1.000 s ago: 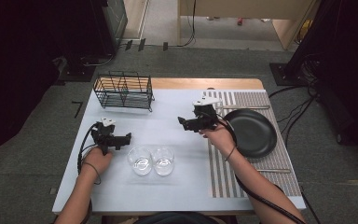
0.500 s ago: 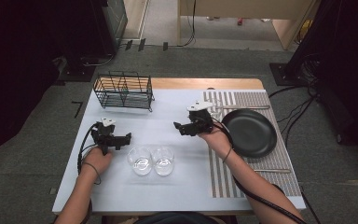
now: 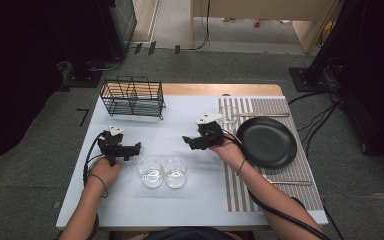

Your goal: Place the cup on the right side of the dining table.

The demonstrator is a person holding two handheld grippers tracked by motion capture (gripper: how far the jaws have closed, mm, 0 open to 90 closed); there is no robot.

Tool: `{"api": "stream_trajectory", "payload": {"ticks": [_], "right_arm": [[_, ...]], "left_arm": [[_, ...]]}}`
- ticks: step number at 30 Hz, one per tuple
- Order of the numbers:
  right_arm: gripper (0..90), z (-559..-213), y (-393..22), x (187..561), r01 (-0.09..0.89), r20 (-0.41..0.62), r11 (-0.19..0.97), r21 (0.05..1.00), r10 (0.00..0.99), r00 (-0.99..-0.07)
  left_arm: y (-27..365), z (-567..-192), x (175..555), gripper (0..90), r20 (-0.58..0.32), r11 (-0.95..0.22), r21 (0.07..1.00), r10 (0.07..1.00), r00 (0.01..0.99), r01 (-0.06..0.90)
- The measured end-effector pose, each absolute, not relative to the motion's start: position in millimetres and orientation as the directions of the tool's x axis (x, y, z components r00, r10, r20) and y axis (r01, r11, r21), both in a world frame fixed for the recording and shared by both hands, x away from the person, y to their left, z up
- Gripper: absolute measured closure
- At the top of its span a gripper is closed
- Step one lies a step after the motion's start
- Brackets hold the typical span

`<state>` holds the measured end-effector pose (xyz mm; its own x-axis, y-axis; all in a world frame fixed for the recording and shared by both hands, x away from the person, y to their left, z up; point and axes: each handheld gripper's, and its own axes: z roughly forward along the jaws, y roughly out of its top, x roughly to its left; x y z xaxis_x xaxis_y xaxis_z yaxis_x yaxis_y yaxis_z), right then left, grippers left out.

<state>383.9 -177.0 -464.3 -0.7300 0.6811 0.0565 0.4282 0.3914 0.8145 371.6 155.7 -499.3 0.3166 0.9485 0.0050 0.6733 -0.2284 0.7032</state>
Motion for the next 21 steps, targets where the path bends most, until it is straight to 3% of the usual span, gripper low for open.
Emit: {"api": "stream_trajectory", "payload": {"ticks": [21], "right_arm": [[21.3, -489, -164, 384, 0.406, 0.035, 0.466, 0.786, 0.622, -0.782]], "left_arm": [[156, -499, 372, 0.0, 0.005, -0.229, 0.703, 0.949, 0.317, 0.673]]}}
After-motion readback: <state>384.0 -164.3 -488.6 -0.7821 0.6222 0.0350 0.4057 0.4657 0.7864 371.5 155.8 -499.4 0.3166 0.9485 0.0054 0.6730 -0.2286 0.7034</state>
